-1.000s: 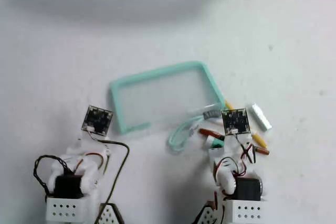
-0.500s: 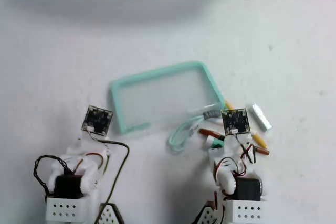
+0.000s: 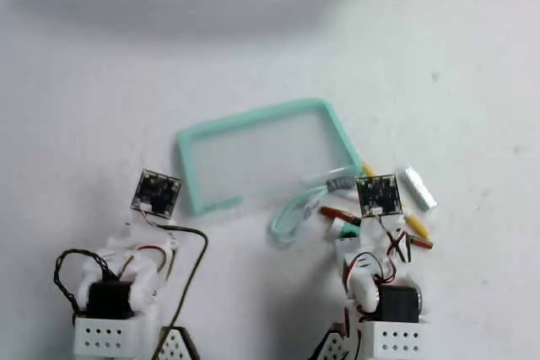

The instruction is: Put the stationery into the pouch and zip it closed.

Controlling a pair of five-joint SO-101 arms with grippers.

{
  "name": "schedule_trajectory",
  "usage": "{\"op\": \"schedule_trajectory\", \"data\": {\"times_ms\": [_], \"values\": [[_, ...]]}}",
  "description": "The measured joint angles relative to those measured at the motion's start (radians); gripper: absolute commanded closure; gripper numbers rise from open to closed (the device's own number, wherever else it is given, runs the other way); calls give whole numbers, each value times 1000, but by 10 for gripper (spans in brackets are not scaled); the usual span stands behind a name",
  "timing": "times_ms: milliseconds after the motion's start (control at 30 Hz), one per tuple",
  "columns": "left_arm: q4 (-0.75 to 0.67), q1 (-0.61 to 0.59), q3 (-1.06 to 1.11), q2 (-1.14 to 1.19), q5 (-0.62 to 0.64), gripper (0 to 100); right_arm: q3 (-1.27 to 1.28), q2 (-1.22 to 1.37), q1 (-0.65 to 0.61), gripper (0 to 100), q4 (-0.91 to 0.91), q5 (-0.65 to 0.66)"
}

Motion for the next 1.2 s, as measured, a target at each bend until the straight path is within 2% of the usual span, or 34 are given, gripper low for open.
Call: {"op": "schedule_trajectory", "data": {"times_ms": [933,1200], "values": [[0,0,0,0,0,974,0,0,0,702,0,0],[-6,0,0,0,0,973,0,0,-218,702,-81,0]]}}
